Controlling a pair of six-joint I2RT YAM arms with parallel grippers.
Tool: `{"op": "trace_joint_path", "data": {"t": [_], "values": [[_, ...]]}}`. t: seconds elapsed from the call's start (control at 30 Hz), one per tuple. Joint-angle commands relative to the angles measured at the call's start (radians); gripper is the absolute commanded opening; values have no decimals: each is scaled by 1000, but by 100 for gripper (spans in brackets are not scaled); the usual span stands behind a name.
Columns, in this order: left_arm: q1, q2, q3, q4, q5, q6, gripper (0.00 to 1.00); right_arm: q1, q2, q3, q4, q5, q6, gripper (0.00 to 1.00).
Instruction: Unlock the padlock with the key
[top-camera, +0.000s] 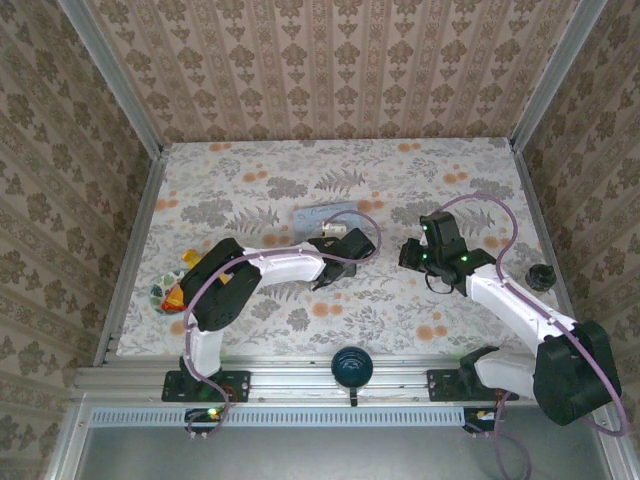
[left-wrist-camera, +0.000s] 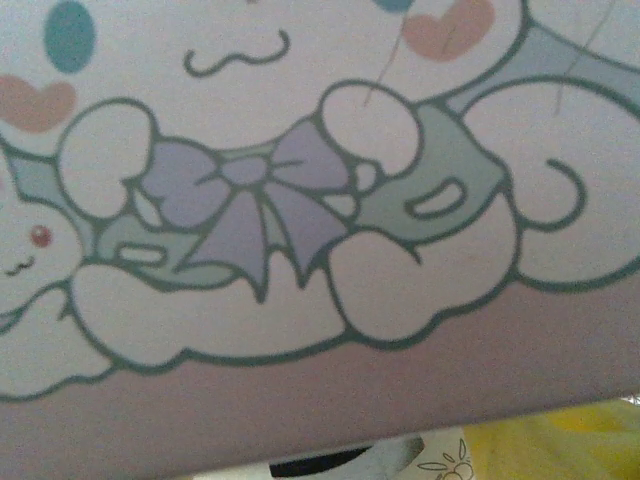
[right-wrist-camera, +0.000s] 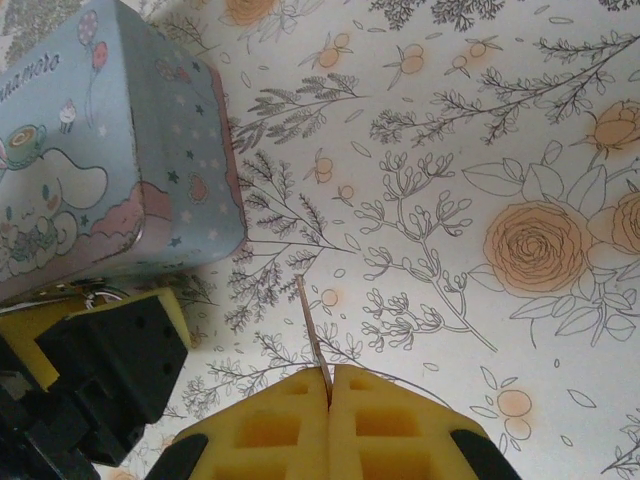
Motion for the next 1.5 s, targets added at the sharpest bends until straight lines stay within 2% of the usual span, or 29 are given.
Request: {"op": "trace_joint_path", "data": {"t": [0.0,0.07,0.17,0.43,0.8,1.2,1.47], "values": [[16,12,-4,-4,-50,-30,67,6,-18,-10,22,-2,-19,0],[20,11,-15,8,-52,-30,59,7,-14,-11,26,-2,-19,0],[27,2,-40,26,-42,-33,57,6,-6,-2,28,-8,-19,0],[26,-56,-129,103,-52,-30,57,7,-8,1,27,-9,-16,0],[43,-16,-107,193,-12,49,62,8,8,7,34,-10,-11,0],[58,21,-99,232,-27,52,56,8,18,-1,41,-14,-5,0],[45,41,-127,368,-113,128,54,8,24,-5,50,-18,-2,0]]}}
